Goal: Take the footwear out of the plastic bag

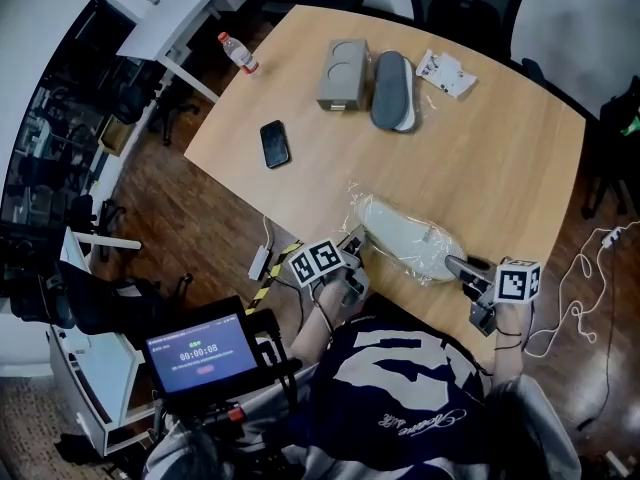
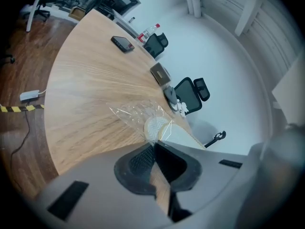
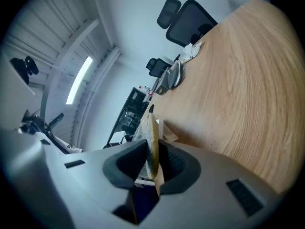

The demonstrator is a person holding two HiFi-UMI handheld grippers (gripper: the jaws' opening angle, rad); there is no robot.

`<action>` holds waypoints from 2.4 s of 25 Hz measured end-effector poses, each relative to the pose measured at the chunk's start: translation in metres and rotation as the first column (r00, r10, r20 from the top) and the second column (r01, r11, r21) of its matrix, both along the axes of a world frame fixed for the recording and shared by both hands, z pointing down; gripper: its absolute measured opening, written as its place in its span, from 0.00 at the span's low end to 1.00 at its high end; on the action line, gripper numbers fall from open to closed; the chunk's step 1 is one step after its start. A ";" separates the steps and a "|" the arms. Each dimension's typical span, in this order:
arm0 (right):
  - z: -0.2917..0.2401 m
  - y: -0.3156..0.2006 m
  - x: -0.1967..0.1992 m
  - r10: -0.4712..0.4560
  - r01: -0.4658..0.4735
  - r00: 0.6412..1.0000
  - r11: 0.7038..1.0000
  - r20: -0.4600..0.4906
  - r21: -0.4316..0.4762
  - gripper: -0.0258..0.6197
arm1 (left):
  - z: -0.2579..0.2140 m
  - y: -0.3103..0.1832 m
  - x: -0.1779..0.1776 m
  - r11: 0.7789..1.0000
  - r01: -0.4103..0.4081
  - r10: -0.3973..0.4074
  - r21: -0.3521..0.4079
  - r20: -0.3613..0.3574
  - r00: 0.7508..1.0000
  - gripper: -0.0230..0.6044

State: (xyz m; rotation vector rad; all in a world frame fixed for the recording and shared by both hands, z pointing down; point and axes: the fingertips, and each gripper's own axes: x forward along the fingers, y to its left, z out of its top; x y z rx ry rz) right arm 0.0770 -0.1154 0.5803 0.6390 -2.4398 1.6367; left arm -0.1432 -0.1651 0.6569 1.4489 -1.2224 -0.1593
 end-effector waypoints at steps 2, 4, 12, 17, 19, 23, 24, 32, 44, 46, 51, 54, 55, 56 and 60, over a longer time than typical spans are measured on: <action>-0.003 0.001 0.002 0.017 -0.016 1.000 1.000 -0.021 0.007 0.15 | -0.001 -0.002 0.002 0.999 -0.035 0.035 0.008 0.033 0.999 0.04; -0.002 0.004 0.000 0.015 -0.014 0.999 1.000 -0.042 0.010 0.15 | -0.001 -0.004 0.002 0.999 -0.054 0.053 0.003 0.061 0.997 0.04; -0.004 0.015 -0.013 0.031 -0.030 0.999 0.999 -0.044 0.019 0.15 | -0.007 -0.013 -0.006 0.993 -0.118 0.108 0.017 0.281 0.954 0.04; -0.010 0.017 -0.024 0.030 -0.029 0.998 0.999 -0.057 0.031 0.15 | -0.006 -0.018 -0.015 0.998 -0.065 0.059 0.011 0.274 0.960 0.04; -0.013 0.017 -0.028 0.042 -0.039 0.996 0.999 -0.075 0.035 0.15 | -0.005 -0.021 -0.017 0.998 -0.055 0.051 0.006 0.278 0.959 0.04; -0.024 0.021 -0.038 0.065 -0.056 0.989 0.996 -0.135 0.070 0.15 | -0.007 -0.028 -0.019 1.000 -0.012 0.011 0.004 0.273 0.962 0.04; -0.026 0.022 -0.041 0.069 -0.056 0.986 0.995 -0.154 0.085 0.15 | -0.007 -0.030 -0.020 1.000 0.002 -0.002 0.000 0.273 0.962 0.04; -0.035 0.029 -0.053 0.101 -0.041 0.951 0.978 -0.291 0.202 0.15 | -0.001 -0.039 -0.023 0.998 0.055 -0.042 -0.033 0.310 0.950 0.04; -0.039 0.040 -0.013 0.173 -0.144 0.957 0.980 -0.234 0.137 0.15 | -0.003 -0.056 -0.054 0.992 0.126 -0.112 -0.024 0.320 0.941 0.04; -0.039 0.039 0.000 0.192 -0.166 0.951 0.978 -0.242 0.124 0.15 | -0.004 -0.055 -0.048 0.995 0.098 -0.083 -0.024 0.349 0.933 0.04; -0.042 0.037 0.032 0.246 -0.212 0.917 0.967 -0.313 0.139 0.15 | -0.002 -0.049 -0.045 0.993 0.120 -0.107 -0.020 0.335 0.936 0.04; -0.035 0.034 0.050 0.283 -0.245 0.882 0.958 -0.376 0.148 0.15 | -0.009 -0.049 -0.041 0.996 0.091 -0.085 0.006 0.405 0.910 0.04; -0.035 0.033 0.052 0.290 -0.251 0.876 0.956 -0.385 0.151 0.15 | -0.012 -0.049 -0.041 0.997 0.074 -0.074 0.017 0.444 0.893 0.04; -0.036 0.033 0.053 0.295 -0.255 0.873 0.955 -0.388 0.153 0.15 | -0.015 -0.050 -0.041 0.998 0.061 -0.066 0.026 0.481 0.874 0.04; -0.043 0.037 0.059 0.314 -0.271 0.865 0.949 -0.391 0.161 0.15 | -0.017 -0.047 -0.058 0.991 0.134 -0.128 0.030 0.552 0.824 0.04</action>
